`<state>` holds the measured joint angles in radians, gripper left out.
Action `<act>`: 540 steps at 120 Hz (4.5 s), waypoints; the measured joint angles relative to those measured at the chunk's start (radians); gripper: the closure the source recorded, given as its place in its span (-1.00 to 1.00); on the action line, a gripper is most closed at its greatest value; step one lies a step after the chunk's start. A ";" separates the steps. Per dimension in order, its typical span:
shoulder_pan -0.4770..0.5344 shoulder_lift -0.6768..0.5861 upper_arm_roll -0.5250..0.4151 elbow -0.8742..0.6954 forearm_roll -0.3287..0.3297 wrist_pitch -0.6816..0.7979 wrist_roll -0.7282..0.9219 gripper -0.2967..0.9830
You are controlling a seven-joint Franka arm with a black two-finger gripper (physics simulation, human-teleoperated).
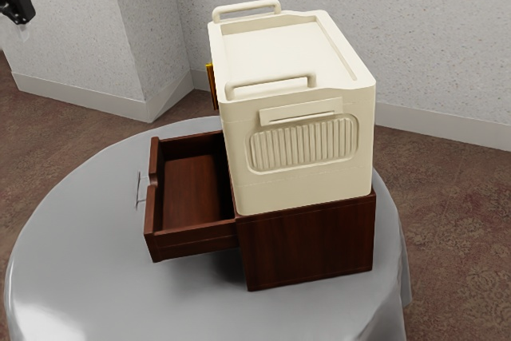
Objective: Push the drawer handle with one arm to close the drawer
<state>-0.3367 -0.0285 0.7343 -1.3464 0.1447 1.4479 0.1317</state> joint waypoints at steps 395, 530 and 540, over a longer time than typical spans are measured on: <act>-0.157 -0.157 -0.058 -1.036 -0.239 0.901 1.113 0.65; -0.298 0.032 -0.066 -0.859 -0.380 0.901 1.073 0.69; -0.300 0.046 -0.069 -0.849 -0.394 0.901 1.070 0.69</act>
<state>-0.6368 0.0174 0.6655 -2.1953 -0.2495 2.3486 1.2016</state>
